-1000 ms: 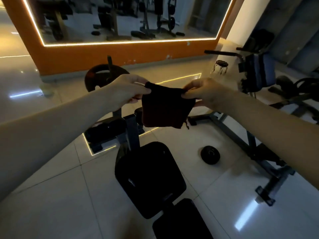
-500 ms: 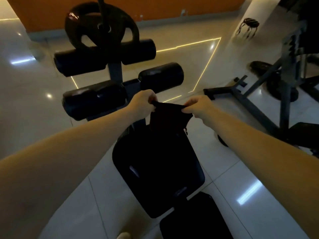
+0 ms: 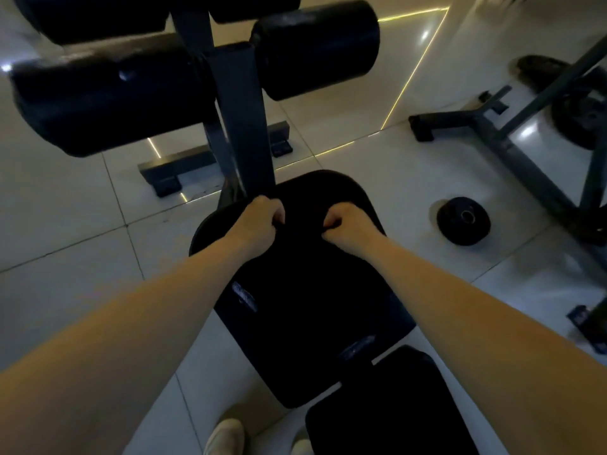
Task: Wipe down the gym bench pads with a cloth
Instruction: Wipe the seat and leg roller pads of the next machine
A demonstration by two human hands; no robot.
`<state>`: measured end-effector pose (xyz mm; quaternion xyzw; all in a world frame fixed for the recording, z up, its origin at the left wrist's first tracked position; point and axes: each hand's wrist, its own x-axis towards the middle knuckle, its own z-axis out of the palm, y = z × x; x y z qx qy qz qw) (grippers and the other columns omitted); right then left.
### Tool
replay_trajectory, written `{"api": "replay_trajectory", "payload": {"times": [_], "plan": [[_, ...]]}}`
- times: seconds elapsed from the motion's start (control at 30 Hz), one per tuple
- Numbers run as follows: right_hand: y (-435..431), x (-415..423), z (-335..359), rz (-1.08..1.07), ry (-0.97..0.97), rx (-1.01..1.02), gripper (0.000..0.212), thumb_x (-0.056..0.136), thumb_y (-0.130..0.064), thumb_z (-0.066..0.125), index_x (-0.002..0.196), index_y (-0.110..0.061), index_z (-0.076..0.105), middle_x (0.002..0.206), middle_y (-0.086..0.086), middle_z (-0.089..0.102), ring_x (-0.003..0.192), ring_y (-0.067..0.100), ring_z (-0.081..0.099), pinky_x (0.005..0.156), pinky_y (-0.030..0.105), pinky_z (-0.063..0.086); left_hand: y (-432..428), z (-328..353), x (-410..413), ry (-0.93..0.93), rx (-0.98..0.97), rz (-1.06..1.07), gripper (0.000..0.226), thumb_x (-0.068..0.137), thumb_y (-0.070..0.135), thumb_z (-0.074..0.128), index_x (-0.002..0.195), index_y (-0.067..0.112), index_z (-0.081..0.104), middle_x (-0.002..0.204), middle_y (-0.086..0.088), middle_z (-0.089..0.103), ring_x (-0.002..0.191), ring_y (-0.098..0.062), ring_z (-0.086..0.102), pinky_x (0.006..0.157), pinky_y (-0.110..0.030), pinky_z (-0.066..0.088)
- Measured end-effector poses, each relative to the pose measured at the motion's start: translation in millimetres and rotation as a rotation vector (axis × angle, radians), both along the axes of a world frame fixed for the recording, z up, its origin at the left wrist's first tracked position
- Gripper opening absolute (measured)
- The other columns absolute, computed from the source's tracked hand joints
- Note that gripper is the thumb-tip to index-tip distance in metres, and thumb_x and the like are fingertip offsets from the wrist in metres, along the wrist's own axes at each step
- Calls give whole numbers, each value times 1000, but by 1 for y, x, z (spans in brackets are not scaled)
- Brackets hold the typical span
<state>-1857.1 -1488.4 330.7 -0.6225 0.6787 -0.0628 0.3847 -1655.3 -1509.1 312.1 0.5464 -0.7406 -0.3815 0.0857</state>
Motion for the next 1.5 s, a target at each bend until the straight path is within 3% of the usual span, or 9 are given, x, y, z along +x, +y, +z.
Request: {"api": "replay_trajectory", "payload": {"times": [0.1, 0.27, 0.4, 0.5, 0.63, 0.77, 1.17, 1.4, 1.5], "plan": [[14, 1, -26, 203, 34, 117, 7, 84, -8, 66, 90, -10, 67, 142, 4, 41, 137, 20, 33, 96, 17, 25, 23, -25, 11, -83, 16, -103, 27, 83, -8, 54, 84, 19, 53, 107, -4, 44, 96, -25, 49, 84, -33, 42], [11, 4, -49, 358, 93, 262, 5, 86, -23, 69, 87, -20, 65, 154, 0, 24, 138, 26, 33, 106, 40, 37, 27, -39, 23, -261, 20, -162, 26, 84, 11, 64, 104, 23, 52, 123, -1, 36, 108, -29, 47, 95, -42, 42], [6, 9, -50, 305, 148, 77, 30, 88, -41, 66, 105, -17, 67, 150, 2, 33, 136, 27, 35, 109, 48, 32, 14, -39, 30, -502, 43, -168, 82, 78, 32, 76, 143, 20, 29, 149, -10, 18, 135, -34, 30, 110, -47, 27], [4, 19, -56, 210, 272, -102, 60, 93, -51, 53, 144, -22, 41, 161, 4, 12, 147, 27, 12, 117, 50, 20, 1, -39, 35, -650, 119, -174, 121, 70, 46, 81, 154, 20, -1, 160, -12, -12, 148, -33, 0, 117, -53, 9], [10, 46, -80, 162, 336, -25, 87, 89, -66, 42, 154, -32, -3, 158, 1, -26, 146, 25, -21, 117, 55, -5, -14, -49, 35, -734, 184, -207, 140, 62, 63, 79, 151, 21, -20, 156, -12, -30, 146, -36, -17, 118, -57, 1], [14, 71, -110, 70, 420, -93, 85, 90, -72, 23, 151, -29, -17, 157, 0, -30, 144, 26, -27, 112, 56, -17, -26, -56, 19, -747, 148, -234, 147, 59, 68, 76, 148, 9, -25, 153, -16, -35, 144, -34, -24, 117, -57, -3], [-53, 11, -129, 7, 418, -244, 58, 101, -51, 11, 148, -34, -17, 157, -11, -25, 144, 12, -25, 118, 42, -16, -52, -64, 6, -679, 305, -424, 162, 47, 64, 85, 122, 32, -54, 123, -13, -66, 117, -34, -55, 102, -53, -28], [-108, 18, -123, -509, 380, -106, 60, 103, -45, 13, 154, -23, -9, 161, -2, -18, 147, 19, -19, 118, 45, -14, -52, -62, -4, -778, 367, -405, 165, 45, 63, 87, 111, 29, -60, 111, -17, -69, 110, -38, -58, 101, -60, -27], [-102, 35, -123, -531, 393, -117, 61, 102, -46, 13, 153, -22, -11, 160, -1, -20, 146, 21, -21, 116, 46, -17, -51, -59, -7, -786, 372, -397, 164, 45, 63, 87, 112, 29, -60, 116, -19, -68, 111, -39, -57, 101, -60, -27]]}}
